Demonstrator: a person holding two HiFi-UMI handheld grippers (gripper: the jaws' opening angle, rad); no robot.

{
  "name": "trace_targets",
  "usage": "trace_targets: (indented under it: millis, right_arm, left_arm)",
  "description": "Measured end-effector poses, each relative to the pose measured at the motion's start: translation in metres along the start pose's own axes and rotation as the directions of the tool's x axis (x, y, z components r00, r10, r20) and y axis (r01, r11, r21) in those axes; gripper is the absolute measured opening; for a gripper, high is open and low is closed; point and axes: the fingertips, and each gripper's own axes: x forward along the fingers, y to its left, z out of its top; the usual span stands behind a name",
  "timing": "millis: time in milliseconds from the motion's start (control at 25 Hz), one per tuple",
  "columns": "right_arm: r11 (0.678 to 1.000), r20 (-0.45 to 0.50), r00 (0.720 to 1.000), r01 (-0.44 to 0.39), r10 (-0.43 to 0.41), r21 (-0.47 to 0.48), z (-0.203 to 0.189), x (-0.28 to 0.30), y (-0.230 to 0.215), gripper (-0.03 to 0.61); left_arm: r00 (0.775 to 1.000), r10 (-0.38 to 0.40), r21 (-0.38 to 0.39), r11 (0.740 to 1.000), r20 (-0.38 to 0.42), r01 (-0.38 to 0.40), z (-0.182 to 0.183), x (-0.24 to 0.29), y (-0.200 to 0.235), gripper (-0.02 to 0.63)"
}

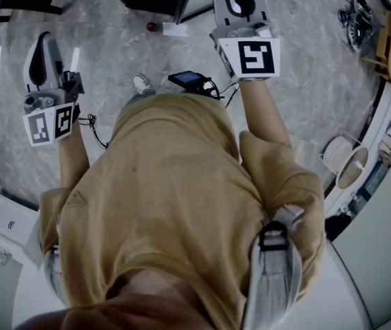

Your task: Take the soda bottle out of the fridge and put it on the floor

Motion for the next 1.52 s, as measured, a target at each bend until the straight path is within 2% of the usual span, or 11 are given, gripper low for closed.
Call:
trace_targets:
  millis: [480,680,920,1520]
  right_arm:
    - [0.986,-0.003,0.987,0.163,-0.163,0.036,0.017,-0.044,-0.033,0.001]
    - [0.974,0.014,0.976,0.216,-0.217,0.064,0.028,-0.063,-0.049,0.000]
    - [0.952,0.024,0.959,0.278,-0.283,0.125,0.026,-0.089,-0.069,0.000]
    - [0.934,0.041,0.938,0.337,-0.344,0.121,0.038,-0.109,-0.078,0.000]
  left_arm:
    - [0.998,0.060,-0.060,0.996,0.003,-0.059,0.004,-0.033,0.015,0.002]
    - [0.998,0.068,-0.045,0.997,0.003,-0.068,0.010,-0.037,0.018,0.002]
    - [0.999,0.053,-0.056,0.997,0.002,-0.052,0.002,-0.029,0.012,0.002]
    - [0.999,-0.011,-0.081,0.997,0.049,0.015,0.014,-0.005,0.001,0.002]
